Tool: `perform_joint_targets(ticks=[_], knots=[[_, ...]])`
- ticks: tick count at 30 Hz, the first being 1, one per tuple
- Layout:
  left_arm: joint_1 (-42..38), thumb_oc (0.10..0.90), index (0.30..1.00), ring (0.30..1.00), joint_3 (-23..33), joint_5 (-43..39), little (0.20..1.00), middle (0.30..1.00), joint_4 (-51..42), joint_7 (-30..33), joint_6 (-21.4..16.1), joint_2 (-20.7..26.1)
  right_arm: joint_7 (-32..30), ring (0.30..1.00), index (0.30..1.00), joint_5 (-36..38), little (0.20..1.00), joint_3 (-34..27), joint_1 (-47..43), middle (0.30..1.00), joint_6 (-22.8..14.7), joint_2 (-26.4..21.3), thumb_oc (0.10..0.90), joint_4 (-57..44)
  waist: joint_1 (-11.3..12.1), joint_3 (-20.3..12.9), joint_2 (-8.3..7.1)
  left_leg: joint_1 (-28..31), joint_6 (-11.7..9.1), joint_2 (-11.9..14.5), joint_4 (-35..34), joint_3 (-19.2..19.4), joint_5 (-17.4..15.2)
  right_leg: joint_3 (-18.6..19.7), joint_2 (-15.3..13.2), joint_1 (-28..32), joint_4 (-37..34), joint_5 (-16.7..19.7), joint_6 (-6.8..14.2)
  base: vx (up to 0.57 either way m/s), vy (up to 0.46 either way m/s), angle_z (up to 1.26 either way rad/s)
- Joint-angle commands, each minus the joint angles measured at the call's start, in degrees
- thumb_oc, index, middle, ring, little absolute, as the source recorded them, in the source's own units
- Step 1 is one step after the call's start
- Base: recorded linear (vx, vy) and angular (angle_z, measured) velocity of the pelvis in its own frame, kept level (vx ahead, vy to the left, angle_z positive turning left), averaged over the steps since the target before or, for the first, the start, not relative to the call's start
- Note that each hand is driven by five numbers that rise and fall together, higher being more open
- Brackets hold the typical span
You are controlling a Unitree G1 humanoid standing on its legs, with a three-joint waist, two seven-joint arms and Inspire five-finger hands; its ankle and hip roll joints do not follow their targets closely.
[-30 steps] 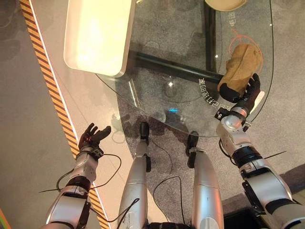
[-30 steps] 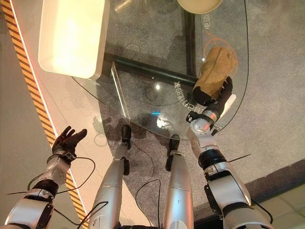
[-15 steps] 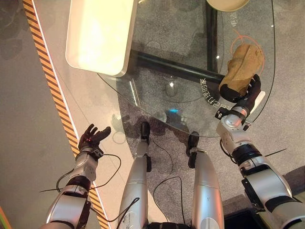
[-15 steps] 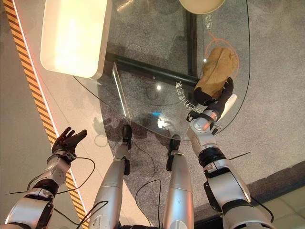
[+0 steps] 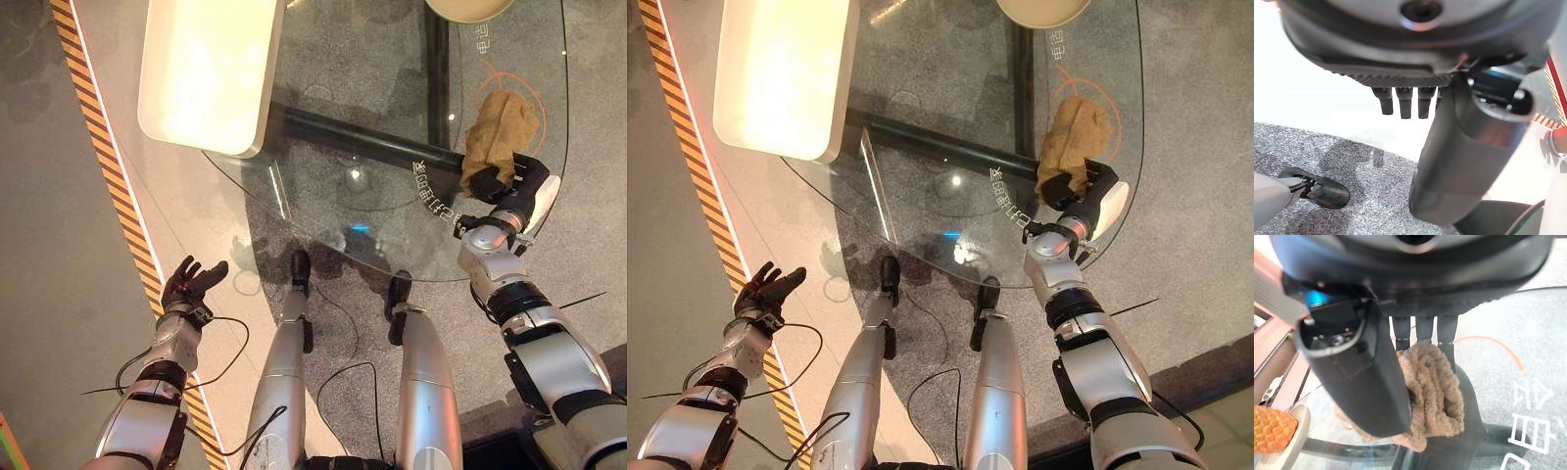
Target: Wipe the table with a cloth and put it in the basket.
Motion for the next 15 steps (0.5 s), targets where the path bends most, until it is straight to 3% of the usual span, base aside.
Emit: perform_joint_targets(ticks=[1,15], knots=[[-1.25,0.800,0.900,0.900,-1.91,0.44,0.900,0.900,2.29,0.83,-1.73,1.51,1.57,0.300,0.300,-2.74,0.200,3.47,-2.24,0.300,-1.32,-0.61,0.100,2.47,0.87,-1.15,1.24,-1.74,2.85,-3.29,10.64,2.18,-10.97,-0.43,0.85,2.71,-11.98,6.13,1.43,0.00,0.000,0.00],[-1.70,0.800,0.900,0.900,-2.36,-0.63,0.900,0.900,2.46,0.70,-1.62,1.67,2.47,0.300,0.300,-5.69,0.200,4.48,-4.22,0.300,-2.33,-1.83,0.100,4.45,1.01,-1.15,1.44,-1.47,2.74,-3.34,10.07,2.07,-10.71,-0.45,0.98,2.82,-12.37,6.37,1.71,0.00,0.000,0.00]])
